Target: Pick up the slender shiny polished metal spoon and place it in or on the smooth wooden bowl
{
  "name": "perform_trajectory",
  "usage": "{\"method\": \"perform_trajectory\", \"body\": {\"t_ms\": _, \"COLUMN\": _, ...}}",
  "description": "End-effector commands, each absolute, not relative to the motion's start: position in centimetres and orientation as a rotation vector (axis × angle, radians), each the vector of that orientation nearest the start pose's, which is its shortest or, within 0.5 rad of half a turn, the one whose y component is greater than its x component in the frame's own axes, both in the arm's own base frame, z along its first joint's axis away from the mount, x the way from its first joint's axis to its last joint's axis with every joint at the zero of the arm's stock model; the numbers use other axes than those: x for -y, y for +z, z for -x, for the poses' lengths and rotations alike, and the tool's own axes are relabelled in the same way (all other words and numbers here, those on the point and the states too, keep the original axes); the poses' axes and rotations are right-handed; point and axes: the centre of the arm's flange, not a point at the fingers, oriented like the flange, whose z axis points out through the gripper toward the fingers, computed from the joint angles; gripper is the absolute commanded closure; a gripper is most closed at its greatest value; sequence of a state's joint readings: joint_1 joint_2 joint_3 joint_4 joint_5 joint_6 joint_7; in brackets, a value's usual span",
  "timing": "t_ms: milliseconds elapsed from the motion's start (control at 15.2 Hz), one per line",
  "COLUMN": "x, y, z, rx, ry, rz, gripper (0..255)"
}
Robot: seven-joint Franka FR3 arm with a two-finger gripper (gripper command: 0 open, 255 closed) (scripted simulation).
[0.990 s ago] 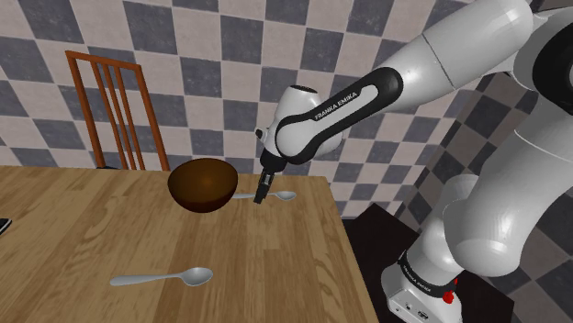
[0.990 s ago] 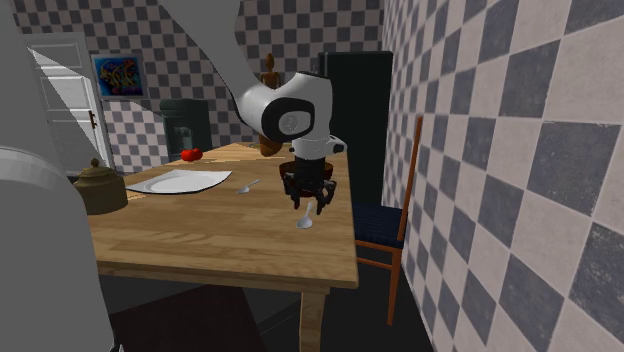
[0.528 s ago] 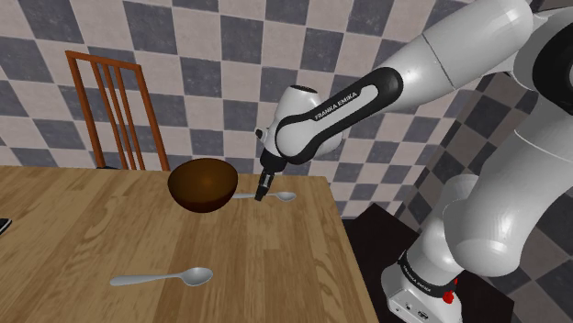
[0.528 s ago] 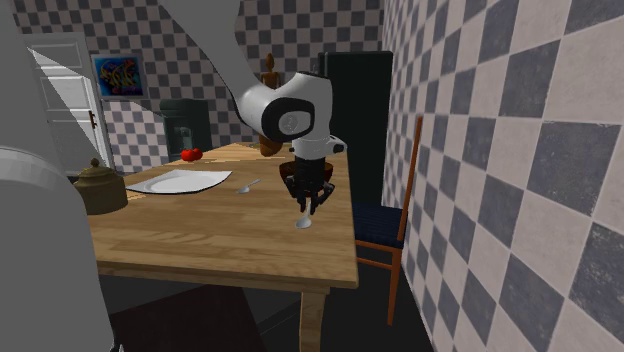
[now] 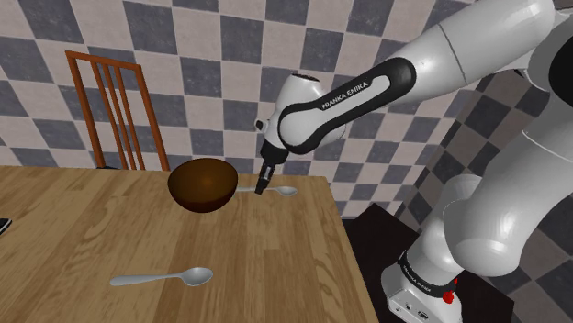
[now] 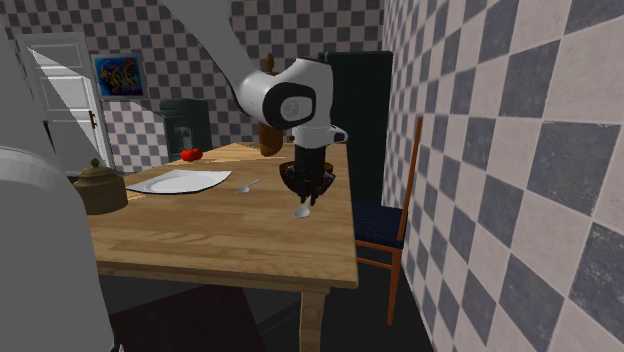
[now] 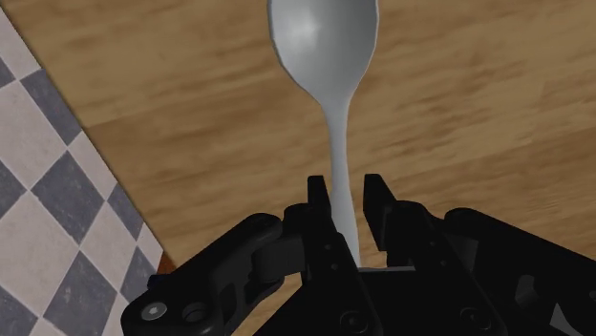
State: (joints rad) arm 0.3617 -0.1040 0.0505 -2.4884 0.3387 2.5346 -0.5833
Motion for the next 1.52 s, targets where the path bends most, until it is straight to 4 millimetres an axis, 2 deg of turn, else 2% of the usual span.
{"method": "perform_trajectory", "body": {"t_ms": 0, "x": -18.7, "y": 35.1, "z": -43.6, "rx": 1.050, "ry": -0.245, "rz": 2.743, "gripper": 255}}
{"method": "perform_trajectory", "body": {"t_ms": 1452, "x": -18.7, "y": 46.7, "z": -43.6, "rx": 1.050, "ry": -0.245, "rz": 2.743, "gripper": 255}}
